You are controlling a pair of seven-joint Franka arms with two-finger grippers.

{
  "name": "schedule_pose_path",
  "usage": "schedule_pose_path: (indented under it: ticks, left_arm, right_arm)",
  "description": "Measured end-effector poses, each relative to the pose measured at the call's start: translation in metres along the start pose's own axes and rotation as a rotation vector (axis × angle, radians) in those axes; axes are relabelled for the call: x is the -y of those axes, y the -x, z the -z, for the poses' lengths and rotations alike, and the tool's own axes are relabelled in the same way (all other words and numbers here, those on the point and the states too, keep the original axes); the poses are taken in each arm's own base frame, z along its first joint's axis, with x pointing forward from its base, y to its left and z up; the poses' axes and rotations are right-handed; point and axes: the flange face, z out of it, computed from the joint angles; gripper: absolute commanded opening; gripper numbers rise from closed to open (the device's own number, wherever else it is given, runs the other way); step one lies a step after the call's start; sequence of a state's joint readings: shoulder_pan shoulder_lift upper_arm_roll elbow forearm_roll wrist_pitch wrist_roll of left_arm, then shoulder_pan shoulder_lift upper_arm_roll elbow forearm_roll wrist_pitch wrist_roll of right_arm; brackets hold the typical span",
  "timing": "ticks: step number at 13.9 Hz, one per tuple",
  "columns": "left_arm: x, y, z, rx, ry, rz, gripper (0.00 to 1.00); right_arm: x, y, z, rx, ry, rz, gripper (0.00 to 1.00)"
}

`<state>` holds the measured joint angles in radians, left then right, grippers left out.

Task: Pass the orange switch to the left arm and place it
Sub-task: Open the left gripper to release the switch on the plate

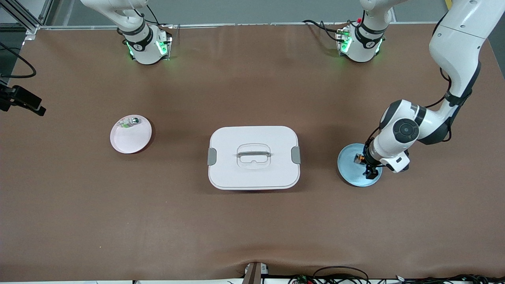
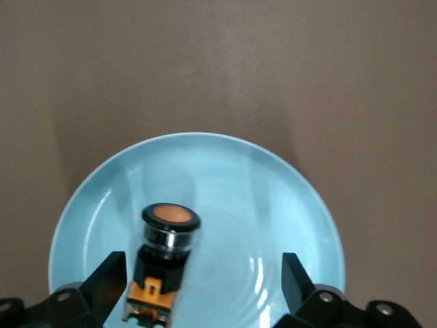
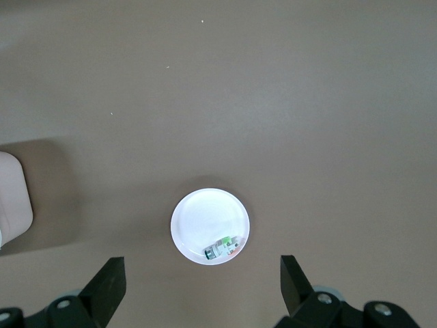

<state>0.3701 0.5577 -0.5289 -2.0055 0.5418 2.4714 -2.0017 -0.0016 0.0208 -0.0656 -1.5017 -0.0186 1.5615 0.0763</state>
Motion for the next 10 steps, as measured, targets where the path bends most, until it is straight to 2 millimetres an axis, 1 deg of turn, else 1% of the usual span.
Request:
schedule_pose_path:
  ticks: [3, 7, 10]
  left_arm:
    - [-0.013, -0.005, 0.012, 0.0, 0.031, 0.053, 1.0]
    - [-0.018, -0.004, 0.018, 0.001, 0.047, 0.055, 1.0]
    - [-0.027, -0.014, 0.025, 0.014, 0.066, 0.091, 1.0]
  right_arm:
    - [0.0, -0.001, 0.0, -0.005, -0.001, 0.0, 1.0]
    - [0.0, -0.005, -0.006, 0.0, 0.0, -0.002, 1.0]
    - [0.0, -0.007, -0.01, 0.005, 0.001, -0.003, 1.0]
